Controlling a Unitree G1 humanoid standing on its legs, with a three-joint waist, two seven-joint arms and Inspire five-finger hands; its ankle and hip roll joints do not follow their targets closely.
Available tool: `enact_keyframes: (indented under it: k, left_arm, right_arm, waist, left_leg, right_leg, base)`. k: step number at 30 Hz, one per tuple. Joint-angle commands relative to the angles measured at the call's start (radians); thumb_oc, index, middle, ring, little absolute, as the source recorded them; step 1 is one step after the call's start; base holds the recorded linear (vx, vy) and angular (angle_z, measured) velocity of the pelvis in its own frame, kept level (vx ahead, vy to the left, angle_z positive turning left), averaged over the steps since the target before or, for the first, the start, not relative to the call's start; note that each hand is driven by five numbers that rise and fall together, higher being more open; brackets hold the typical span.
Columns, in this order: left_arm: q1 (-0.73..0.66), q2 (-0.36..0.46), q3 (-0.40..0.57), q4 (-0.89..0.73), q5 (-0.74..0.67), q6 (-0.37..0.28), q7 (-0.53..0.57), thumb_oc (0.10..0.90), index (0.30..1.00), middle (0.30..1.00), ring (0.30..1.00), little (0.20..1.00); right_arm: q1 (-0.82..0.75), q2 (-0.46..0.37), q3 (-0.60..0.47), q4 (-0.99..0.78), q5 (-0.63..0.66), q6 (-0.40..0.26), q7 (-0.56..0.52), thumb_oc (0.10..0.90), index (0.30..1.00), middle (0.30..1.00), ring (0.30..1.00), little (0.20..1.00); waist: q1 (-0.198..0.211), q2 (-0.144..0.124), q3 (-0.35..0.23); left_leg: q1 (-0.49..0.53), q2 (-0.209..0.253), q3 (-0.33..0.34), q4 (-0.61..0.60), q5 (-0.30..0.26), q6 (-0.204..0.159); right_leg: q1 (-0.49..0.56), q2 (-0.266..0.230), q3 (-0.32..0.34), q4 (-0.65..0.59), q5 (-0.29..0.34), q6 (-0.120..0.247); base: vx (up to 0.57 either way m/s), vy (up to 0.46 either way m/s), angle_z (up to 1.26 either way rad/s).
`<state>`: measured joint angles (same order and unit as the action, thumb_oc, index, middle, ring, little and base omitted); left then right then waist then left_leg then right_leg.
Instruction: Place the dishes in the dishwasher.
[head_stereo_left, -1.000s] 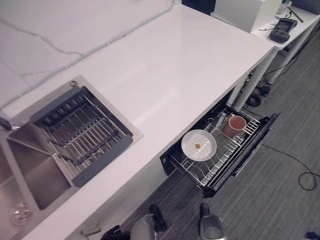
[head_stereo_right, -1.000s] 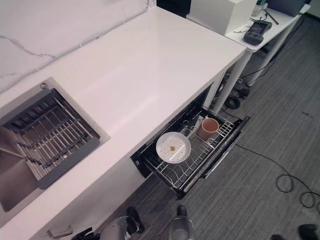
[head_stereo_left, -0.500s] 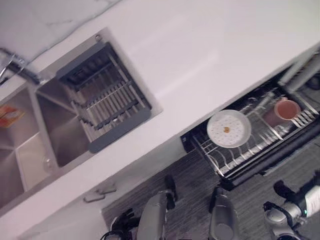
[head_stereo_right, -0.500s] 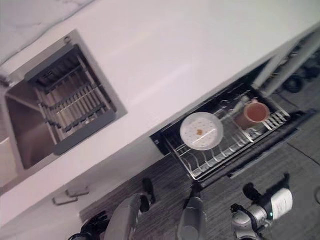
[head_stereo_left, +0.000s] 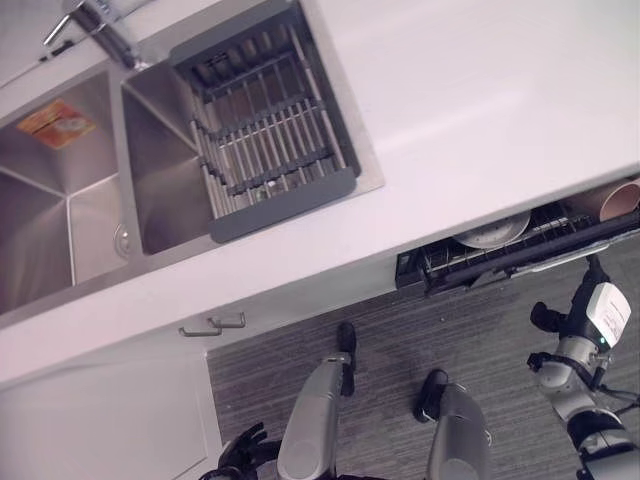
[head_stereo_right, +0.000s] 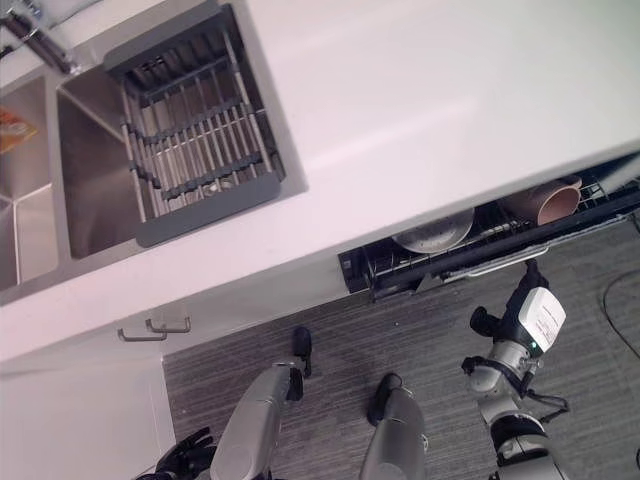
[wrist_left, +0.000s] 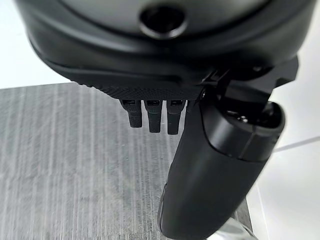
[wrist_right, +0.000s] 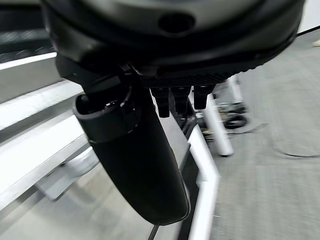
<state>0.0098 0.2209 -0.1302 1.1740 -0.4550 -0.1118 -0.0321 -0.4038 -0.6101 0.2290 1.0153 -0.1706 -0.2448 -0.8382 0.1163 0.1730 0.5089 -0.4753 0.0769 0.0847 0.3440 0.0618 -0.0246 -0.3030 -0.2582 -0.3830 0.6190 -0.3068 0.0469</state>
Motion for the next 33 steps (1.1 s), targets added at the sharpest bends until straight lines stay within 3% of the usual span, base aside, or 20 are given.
enact_keyframes:
  k: [1, 9, 17, 21, 26, 33]
  left_arm:
    - [0.004, 0.093, -0.012, -0.024, 0.043, -0.025, -0.001, 0.8, 0.9, 0.9, 0.9, 0.9]
    - [0.004, 0.116, -0.008, -0.031, 0.066, -0.053, -0.018, 0.8, 0.9, 0.9, 0.9, 0.9]
    - [0.011, 0.146, -0.014, -0.087, 0.066, -0.065, -0.06, 0.8, 0.9, 0.9, 0.9, 0.9]
    - [0.018, 0.158, -0.011, -0.103, 0.051, -0.066, -0.141, 0.8, 0.9, 0.9, 0.9, 0.9]
    - [0.024, 0.144, -0.01, -0.103, 0.021, -0.079, -0.209, 0.8, 0.9, 0.9, 0.9, 0.9]
    - [0.028, 0.089, 0.019, -0.101, -0.026, -0.088, -0.255, 0.8, 0.9, 0.9, 0.9, 0.9]
  right_arm:
    - [-0.223, -0.08, 0.137, -0.119, -0.181, -0.171, -0.048, 0.8, 0.9, 0.9, 0.9, 0.9]
    - [-0.365, -0.127, 0.197, -0.143, -0.194, -0.148, 0.009, 0.8, 0.9, 0.9, 0.9, 0.9]
    - [-0.571, -0.185, 0.263, -0.102, -0.142, -0.075, 0.074, 0.8, 0.9, 0.9, 0.9, 0.9]
    - [-0.624, -0.187, 0.258, -0.101, -0.069, -0.072, 0.116, 0.8, 0.9, 0.9, 0.9, 0.9]
    - [-0.56, -0.127, 0.233, -0.119, -0.025, -0.048, 0.177, 0.8, 0.9, 0.9, 0.9, 0.9]
    - [-0.193, 0.083, 0.191, -0.185, 0.015, -0.048, 0.187, 0.8, 0.9, 0.9, 0.9, 0.9]
  waist:
    - [0.08, 0.004, 0.005]
    - [0.136, -0.014, 0.011]
    - [0.205, -0.021, 0.011]
    - [0.221, -0.034, 0.011]
    - [0.216, -0.047, 0.001]
    - [0.145, -0.072, -0.044]
  left_leg:
    - [0.04, -0.033, 0.06, -0.044, -0.122, -0.003]
    - [0.029, -0.032, 0.053, -0.044, -0.114, 0.011]
    - [0.015, -0.035, 0.045, -0.044, -0.105, 0.018]
    - [0.018, -0.034, 0.044, -0.044, -0.109, 0.019]
    - [0.034, -0.031, 0.043, -0.044, -0.121, 0.02]
    - [0.08, 0.014, 0.072, -0.044, -0.145, 0.001]
  right_leg:
    - [0.107, 0.056, 0.007, 0.027, -0.106, -0.053]
    - [0.146, 0.047, -0.033, 0.007, -0.091, -0.05]
    - [0.203, 0.04, -0.084, -0.018, -0.08, -0.042]
    - [0.239, 0.051, -0.1, -0.056, -0.068, -0.034]
    - [0.274, 0.068, -0.1, -0.112, -0.053, -0.027]
    - [0.335, 0.106, -0.073, -0.259, -0.01, -0.01]
  base:
    - [0.03, -0.029, 0.24]
    - [0.05, -0.004, 0.12]
    - [0.07, -0.013, 0.12]
    - [0.04, -0.032, 0.05]
    - [0.01, -0.015, 0.02]
    - [-0.03, 0.004, 0.07]
